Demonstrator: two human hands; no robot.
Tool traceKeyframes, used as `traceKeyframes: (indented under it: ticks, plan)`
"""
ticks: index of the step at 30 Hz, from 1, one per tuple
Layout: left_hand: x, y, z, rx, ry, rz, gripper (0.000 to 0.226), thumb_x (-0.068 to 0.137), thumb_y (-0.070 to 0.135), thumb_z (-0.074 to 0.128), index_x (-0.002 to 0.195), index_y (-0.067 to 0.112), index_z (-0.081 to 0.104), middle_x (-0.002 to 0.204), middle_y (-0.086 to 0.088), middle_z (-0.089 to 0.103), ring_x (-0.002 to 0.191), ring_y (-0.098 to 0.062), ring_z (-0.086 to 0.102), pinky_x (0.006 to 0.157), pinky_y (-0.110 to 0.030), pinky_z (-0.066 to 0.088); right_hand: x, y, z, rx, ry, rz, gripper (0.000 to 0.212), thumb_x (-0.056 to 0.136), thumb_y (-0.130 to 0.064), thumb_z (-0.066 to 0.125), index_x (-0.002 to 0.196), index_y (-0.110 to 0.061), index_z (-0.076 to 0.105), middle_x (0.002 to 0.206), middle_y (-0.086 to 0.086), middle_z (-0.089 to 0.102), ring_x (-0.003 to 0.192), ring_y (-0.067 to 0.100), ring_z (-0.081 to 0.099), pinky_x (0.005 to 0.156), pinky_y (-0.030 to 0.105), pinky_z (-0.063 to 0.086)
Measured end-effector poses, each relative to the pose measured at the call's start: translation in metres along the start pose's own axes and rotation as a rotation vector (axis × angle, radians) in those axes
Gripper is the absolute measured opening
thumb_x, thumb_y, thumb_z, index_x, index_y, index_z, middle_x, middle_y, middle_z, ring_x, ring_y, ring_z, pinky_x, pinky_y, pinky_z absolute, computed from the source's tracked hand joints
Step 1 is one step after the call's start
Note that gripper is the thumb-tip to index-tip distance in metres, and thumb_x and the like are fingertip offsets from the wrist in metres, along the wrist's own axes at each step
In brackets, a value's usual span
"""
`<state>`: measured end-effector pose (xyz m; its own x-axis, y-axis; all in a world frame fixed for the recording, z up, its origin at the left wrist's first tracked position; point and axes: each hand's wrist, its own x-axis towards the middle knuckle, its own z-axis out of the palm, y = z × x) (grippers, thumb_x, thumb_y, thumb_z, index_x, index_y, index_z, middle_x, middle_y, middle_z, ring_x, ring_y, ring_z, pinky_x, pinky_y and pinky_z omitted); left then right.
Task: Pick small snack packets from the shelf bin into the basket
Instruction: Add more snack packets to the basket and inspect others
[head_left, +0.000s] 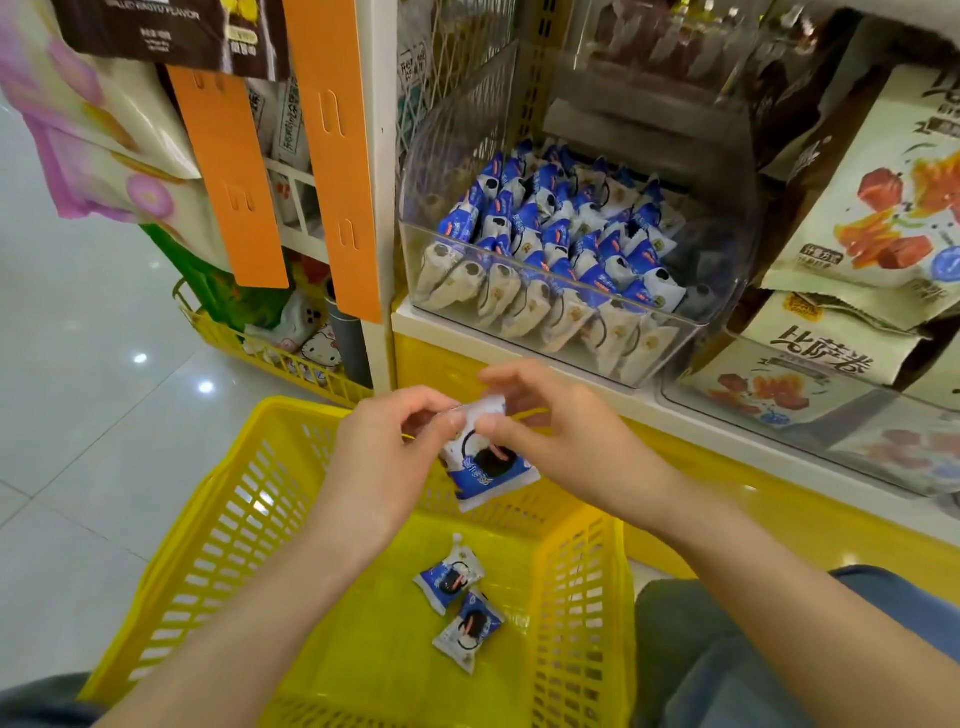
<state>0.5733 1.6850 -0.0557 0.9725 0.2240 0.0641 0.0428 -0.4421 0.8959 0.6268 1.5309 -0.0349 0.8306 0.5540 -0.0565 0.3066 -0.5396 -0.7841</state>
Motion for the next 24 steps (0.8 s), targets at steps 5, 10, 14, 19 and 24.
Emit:
traceKeyframes:
  ticks: [5,10,14,19,24]
  plan:
    - [-0.002,0.002,0.003,0.043,0.036,0.071,0.025,0.085,0.016,0.063,0.07,0.035,0.058,0.065,0.015,0.06,0.067,0.01,0.055,0.059,-0.006,0.04,0.002,0.002,0.005,0.046,0.07,-0.004,0.005,0.083,-0.028,0.066,0.084,-0.023,0.066,0.074,-0.008,0.067,0.072,0.003,0.062,0.068,0.02,0.053]
    - [0.005,-0.004,0.002,-0.013,0.032,0.031,0.023,0.088,0.019,0.059,0.07,0.033,0.059,0.063,0.014,0.06,0.063,0.005,0.055,0.059,-0.012,0.043,0.001,-0.003,0.006,-0.219,0.171,-0.217,0.01,0.087,-0.028,0.062,0.087,-0.019,0.065,0.078,-0.013,0.056,0.075,0.006,0.056,0.067,0.023,0.049]
    - [0.008,-0.005,0.004,-0.056,0.034,-0.011,0.018,0.088,0.023,0.058,0.072,0.031,0.06,0.069,0.011,0.062,0.069,-0.006,0.057,0.067,-0.031,0.05,-0.004,-0.005,0.005,-0.35,0.242,-0.287,0.011,0.089,-0.03,0.06,0.09,-0.021,0.066,0.083,-0.017,0.052,0.077,0.006,0.056,0.064,0.036,0.052]
    - [0.003,-0.002,0.004,-0.109,0.09,-0.151,0.028,0.092,0.042,0.041,0.073,0.027,0.055,0.068,0.005,0.059,0.064,-0.012,0.054,0.059,-0.027,0.043,-0.004,-0.006,0.001,-0.265,0.402,-0.292,0.01,0.088,-0.021,0.061,0.09,-0.014,0.067,0.087,-0.005,0.061,0.08,0.01,0.059,0.067,0.035,0.052]
    - [0.008,0.004,0.003,-0.503,-0.206,-0.491,0.069,0.09,0.056,0.012,0.079,0.013,0.065,0.061,0.001,0.069,0.056,-0.014,0.061,0.051,-0.022,0.048,-0.007,-0.005,0.002,-0.232,0.348,-0.444,0.012,0.088,-0.017,0.06,0.089,-0.007,0.067,0.091,0.002,0.062,0.087,0.011,0.057,0.076,0.028,0.048]
